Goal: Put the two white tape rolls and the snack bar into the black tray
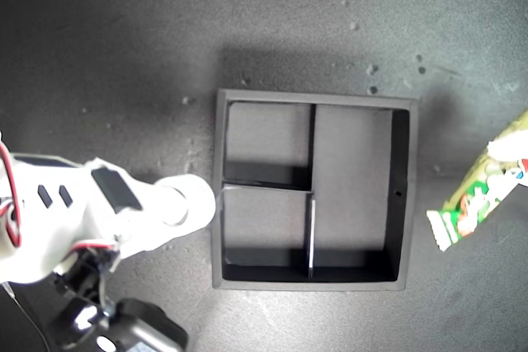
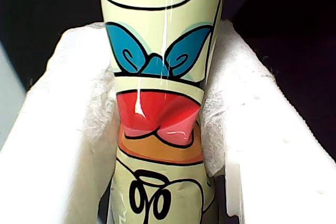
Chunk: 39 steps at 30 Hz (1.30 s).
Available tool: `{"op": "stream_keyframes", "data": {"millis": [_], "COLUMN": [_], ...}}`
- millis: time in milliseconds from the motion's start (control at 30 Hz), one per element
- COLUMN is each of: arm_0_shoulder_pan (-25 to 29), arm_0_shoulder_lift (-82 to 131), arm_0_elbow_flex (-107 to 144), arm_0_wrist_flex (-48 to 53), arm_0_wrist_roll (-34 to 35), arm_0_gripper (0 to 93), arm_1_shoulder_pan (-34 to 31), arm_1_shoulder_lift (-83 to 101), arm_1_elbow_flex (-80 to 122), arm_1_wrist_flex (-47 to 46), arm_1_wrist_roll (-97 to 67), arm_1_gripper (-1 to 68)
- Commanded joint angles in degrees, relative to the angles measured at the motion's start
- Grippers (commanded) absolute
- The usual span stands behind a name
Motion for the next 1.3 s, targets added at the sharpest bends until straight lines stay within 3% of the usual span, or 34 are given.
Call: {"op": "stream_keyframes", "data": {"millis": [0, 167, 300, 400, 667, 967, 1267], "arm_0_shoulder_pan": [-3.7, -2.0, -0.5, 0.4, 1.9, 7.6, 8.4], "arm_0_shoulder_lift": [-8.7, -31.2, -49.9, -69.8, -67.8, -72.2, -82.8], "arm_0_elbow_flex": [-16.4, -46.9, -72.9, -105.7, -94.6, -97.9, -107.8], "arm_0_wrist_flex": [5.9, 19.3, 32.5, 44.5, 44.2, 44.2, 44.2], "arm_0_wrist_roll": [2.7, 3.5, 0.3, -2.1, -6.1, -12.2, -12.7], "arm_0_gripper": [0.1, 0.1, 0.1, 0.1, 0.1, 0.1, 0.1], "arm_1_shoulder_pan": [-2.1, -2.5, -1.8, -2.1, -2.0, -3.4, -3.5], "arm_1_shoulder_lift": [0.3, 0.0, -3.6, -10.6, -30.2, -55.9, -58.0], "arm_1_elbow_flex": [-3.3, -3.4, -1.4, -3.2, -14.8, -35.2, -33.8], "arm_1_wrist_flex": [-5.9, -10.7, -15.9, -19.1, -16.0, -12.1, -10.5], "arm_1_wrist_roll": [-14.1, -20.0, -20.4, -20.3, -20.1, -19.3, -17.8], "arm_1_gripper": [-0.5, -0.5, -0.5, -0.5, -0.5, -0.5, -0.5]}}
